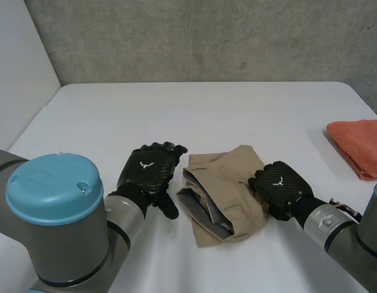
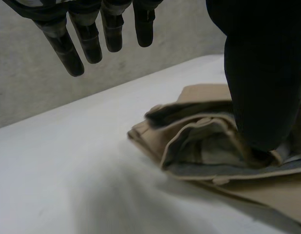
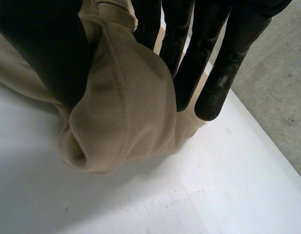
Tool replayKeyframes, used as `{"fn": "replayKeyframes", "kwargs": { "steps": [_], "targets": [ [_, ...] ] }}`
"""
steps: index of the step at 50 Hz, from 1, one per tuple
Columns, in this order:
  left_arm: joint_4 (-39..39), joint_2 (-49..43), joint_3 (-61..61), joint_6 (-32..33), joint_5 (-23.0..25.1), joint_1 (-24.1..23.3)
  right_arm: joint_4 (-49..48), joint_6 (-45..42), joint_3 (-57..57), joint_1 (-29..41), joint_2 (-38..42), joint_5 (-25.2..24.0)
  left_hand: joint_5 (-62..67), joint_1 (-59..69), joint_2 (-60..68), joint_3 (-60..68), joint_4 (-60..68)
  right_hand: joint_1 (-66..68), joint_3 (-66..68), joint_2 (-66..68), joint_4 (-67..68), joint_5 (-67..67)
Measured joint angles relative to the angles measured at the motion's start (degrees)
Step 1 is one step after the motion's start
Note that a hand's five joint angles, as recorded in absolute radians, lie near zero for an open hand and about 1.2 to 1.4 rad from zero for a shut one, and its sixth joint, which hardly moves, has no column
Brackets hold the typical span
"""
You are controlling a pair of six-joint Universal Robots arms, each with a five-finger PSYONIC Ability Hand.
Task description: Fold the laundry.
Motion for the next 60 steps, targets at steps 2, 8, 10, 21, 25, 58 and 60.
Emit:
{"fn": "replayKeyframes", "kwargs": {
  "steps": [2,8,10,21,25,58,60],
  "targets": [
    [0.01,0.35,0.02,-0.01,1.13,0.01,0.00,-0.03,-0.17,0.04,0.03,0.23,0.00,0.00,0.00,0.00,0.00,0.00,0.00,0.00,0.00,0.00],
    [0.12,3.13,0.61,0.05,4.97,0.33,0.01,-1.10,-0.76,0.23,0.15,0.51,0.00,0.00,0.00,0.00,0.00,0.00,0.00,0.00,0.00,0.00],
    [0.28,4.71,1.18,0.14,7.19,0.75,-0.05,-2.27,-1.20,0.31,0.14,0.48,0.00,0.00,0.00,0.00,0.00,0.00,0.00,0.00,0.00,0.00],
    [0.65,7.42,5.40,0.30,15.93,1.60,-2.56,-5.96,-3.97,0.57,0.25,0.44,0.00,0.00,0.00,0.00,0.00,1.38,0.00,0.00,0.00,0.00],
    [0.65,7.36,7.01,0.20,16.70,1.61,-3.66,-6.13,-5.88,0.46,0.30,0.50,0.00,0.00,0.00,0.00,0.00,1.30,0.00,0.00,0.00,0.00],
    [1.04,2.62,16.92,0.24,15.82,-3.45,6.14,21.72,-47.82,-39.86,18.87,-14.83,0.00,0.00,0.00,0.00,0.00,1.30,2.79,1.51,0.04,3.11],
    [1.00,2.20,17.28,0.26,15.80,-3.78,7.97,21.18,-49.33,-40.87,21.23,-17.06,0.00,0.00,0.00,0.00,0.00,1.30,2.88,1.51,0.04,3.12]
  ]
}}
